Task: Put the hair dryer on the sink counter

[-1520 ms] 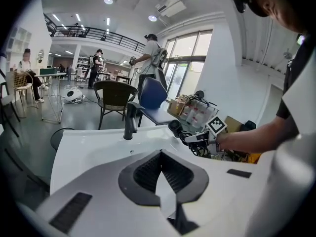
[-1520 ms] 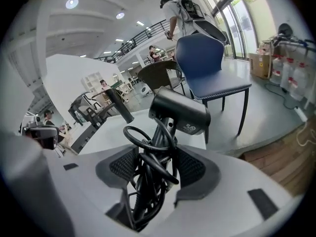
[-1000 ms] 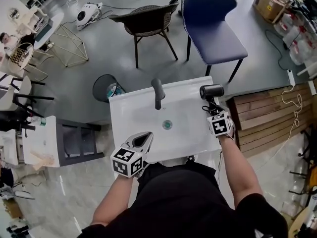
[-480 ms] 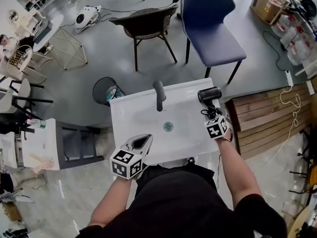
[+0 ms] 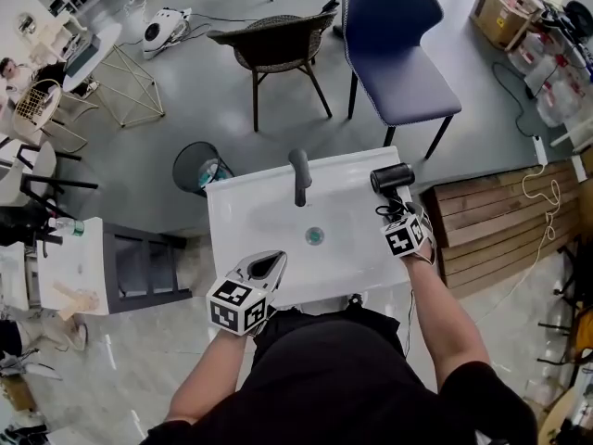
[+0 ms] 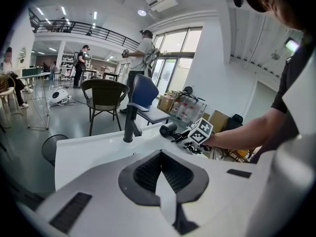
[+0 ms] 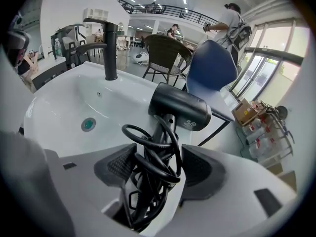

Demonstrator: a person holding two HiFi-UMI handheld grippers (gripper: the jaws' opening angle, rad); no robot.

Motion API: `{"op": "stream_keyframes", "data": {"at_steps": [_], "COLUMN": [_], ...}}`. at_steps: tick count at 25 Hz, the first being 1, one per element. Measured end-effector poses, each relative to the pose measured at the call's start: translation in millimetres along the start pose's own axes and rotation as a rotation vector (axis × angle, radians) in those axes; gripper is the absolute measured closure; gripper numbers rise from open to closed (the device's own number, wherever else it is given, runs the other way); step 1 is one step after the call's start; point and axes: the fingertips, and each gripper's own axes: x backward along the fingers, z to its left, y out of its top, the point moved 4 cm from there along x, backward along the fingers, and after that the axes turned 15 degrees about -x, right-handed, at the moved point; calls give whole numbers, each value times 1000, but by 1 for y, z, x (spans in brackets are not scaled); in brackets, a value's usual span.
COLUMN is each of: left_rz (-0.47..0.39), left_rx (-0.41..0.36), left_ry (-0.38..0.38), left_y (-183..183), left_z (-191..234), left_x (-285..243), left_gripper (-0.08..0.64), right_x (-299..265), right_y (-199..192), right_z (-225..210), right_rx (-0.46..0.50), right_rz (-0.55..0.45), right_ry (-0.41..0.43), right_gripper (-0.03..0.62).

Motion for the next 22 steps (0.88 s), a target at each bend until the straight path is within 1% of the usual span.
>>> {"op": "stream_keyframes", "data": {"at_steps": [8,14,16,18,19,20,22], "left_rz": [-12,-28,-34,-40,-44,-48,-59], "left_rx": [1,-22,-35,-48,-55,-63,-78], "left_ry": [-9,-52,-70,-89,-99,-109,-130], "left_y": [-1,-3,-3,-3,-3,-3,-2], "left_z": [-4,-3,-1,0,0,1,1], "left_x": [2,9,12,16,18,20,24], "left_gripper": [560,560,560,560,560,560,560], "right_x": [12,37,50,68,78,88,112], "right_y": [-7,-18,-21,-22,-22,-22,-21], "right_z": [-3,1,5,13,19,28,48], "right_rx": [3,-31,-54,-102,-141,-192,-328], "right_rz": [14,-4,-27,-78,-115,-158,-259], "right_ry": [-8,-40,-54,-45,-21,18,135], "right_gripper": [321,321,321,321,321,321,322]}}
